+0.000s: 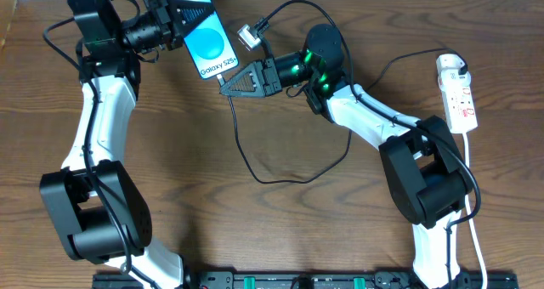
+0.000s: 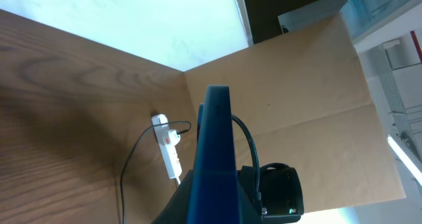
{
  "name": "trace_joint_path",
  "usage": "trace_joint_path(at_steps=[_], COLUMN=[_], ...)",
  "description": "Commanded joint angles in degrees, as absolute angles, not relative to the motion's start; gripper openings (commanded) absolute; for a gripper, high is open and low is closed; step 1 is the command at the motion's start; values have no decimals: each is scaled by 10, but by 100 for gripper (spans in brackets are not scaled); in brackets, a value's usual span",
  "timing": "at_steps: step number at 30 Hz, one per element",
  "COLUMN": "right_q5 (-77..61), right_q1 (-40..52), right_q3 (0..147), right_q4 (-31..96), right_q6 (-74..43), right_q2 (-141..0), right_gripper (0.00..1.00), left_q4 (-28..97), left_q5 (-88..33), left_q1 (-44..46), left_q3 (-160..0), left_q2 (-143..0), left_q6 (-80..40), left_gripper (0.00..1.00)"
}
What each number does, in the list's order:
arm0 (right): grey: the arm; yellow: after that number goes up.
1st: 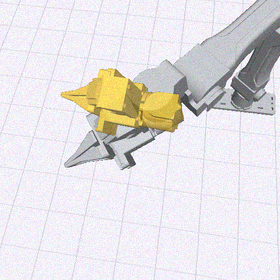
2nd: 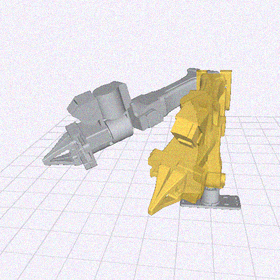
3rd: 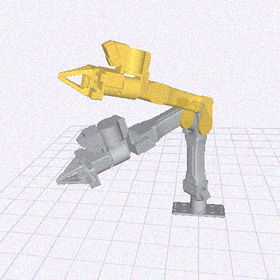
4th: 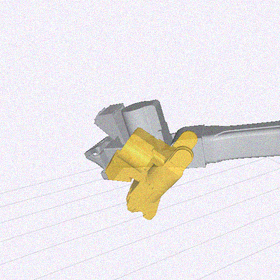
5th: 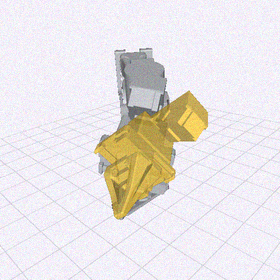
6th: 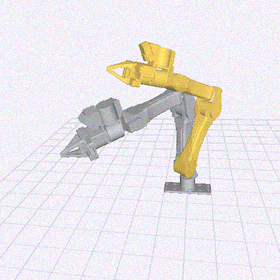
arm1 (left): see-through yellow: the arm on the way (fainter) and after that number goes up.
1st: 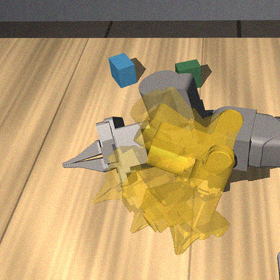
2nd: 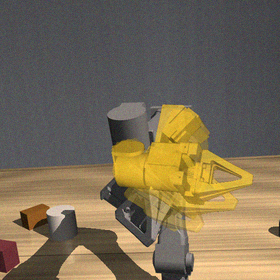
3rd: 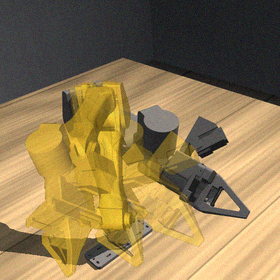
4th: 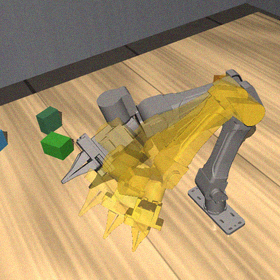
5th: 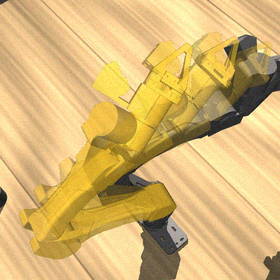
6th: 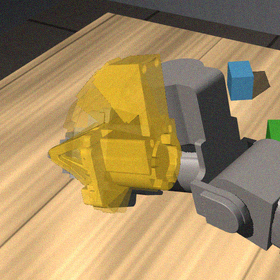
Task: Plug charger to phone and switch on socket
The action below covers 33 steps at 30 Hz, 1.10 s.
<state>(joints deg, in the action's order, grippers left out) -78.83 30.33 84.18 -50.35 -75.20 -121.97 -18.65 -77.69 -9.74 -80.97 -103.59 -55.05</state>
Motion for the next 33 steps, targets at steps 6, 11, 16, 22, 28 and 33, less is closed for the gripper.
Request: trace_joint_path(at_steps=[6, 11, 16, 22, 28, 33], right_q5=[-767, -769, -768, -768, -764, -757], right_q1=[296, 296, 296, 296, 296, 296], right_q3=[845, 845, 845, 845, 845, 845], right_q4=[-504, -504, -504, -504, -504, -504], right_q6=[-741, -741, -741, -741, -748, -768], right_q2=[-1210, -1210, -1210, -1210, -1210, -1210], right_gripper=[2, 2, 2, 2, 2, 1], left_q4=[-191, -191, -191, -191, -191, -191], left_q5=[-804, -804, -804, -804, -806, -821], left_q1=[-97, -105, -107, -106, -105, -105], left_q3=[-808, -808, -808, -808, -808, -808], left_q2=[-1022, -1022, -1022, -1022, -1022, -1022], left_q6=[-547, -547, -547, -547, -547, -547], left_gripper=[8, 8, 7, 8, 8, 8])
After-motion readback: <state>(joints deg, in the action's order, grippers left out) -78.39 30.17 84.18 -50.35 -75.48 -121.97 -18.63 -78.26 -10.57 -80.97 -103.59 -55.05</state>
